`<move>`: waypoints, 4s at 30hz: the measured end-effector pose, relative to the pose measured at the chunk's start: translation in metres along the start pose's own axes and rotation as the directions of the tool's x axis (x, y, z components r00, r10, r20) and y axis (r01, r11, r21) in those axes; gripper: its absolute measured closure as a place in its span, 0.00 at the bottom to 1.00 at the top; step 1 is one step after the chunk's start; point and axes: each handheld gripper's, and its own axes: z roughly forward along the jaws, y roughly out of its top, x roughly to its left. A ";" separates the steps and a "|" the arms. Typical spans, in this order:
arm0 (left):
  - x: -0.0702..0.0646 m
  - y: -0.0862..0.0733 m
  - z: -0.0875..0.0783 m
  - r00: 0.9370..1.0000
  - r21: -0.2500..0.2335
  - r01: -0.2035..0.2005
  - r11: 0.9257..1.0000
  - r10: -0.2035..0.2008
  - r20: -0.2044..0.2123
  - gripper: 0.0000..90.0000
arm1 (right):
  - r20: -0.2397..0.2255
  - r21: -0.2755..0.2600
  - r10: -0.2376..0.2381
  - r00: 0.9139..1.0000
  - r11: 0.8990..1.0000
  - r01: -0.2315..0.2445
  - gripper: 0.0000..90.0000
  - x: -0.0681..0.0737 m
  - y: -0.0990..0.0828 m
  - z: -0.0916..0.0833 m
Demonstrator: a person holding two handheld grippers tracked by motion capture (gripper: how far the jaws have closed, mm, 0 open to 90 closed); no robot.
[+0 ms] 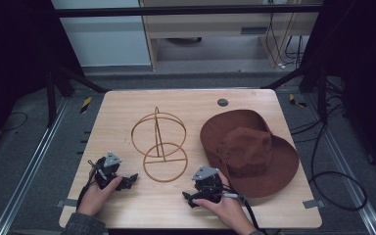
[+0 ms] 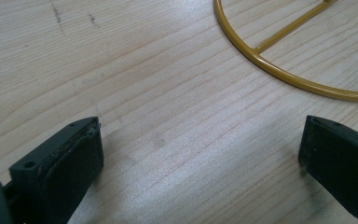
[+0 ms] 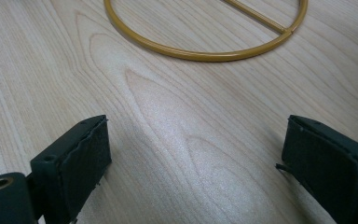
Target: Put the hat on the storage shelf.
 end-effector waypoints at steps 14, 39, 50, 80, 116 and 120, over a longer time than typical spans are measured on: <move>-0.001 0.000 0.000 1.000 0.000 0.004 1.000 -0.004 -0.004 0.00 | 0.003 0.001 -0.001 1.000 1.000 0.001 0.10 0.001 -0.001 -0.001; -0.002 -0.001 -0.001 1.000 0.000 0.004 1.000 -0.004 -0.004 0.00 | 0.150 0.058 -0.002 0.989 0.998 -0.007 0.09 -0.053 0.059 -0.142; -0.002 0.001 0.000 1.000 0.001 0.008 1.000 -0.008 -0.009 0.00 | 0.185 0.163 0.093 0.978 0.979 -0.124 0.10 -0.131 0.042 -0.180; -0.002 0.003 0.003 1.000 0.000 0.006 1.000 -0.006 -0.006 0.00 | 0.163 0.338 0.090 0.983 0.930 -0.141 0.13 -0.194 0.068 -0.128; -0.002 0.003 0.003 1.000 0.000 0.003 1.000 -0.003 -0.004 0.00 | 0.107 0.389 0.050 0.993 0.917 -0.088 0.92 -0.198 0.056 -0.108; -0.002 0.003 0.003 1.000 0.000 0.003 1.000 -0.003 -0.003 0.00 | 0.097 0.375 0.065 0.993 0.922 -0.097 0.98 -0.200 0.055 -0.110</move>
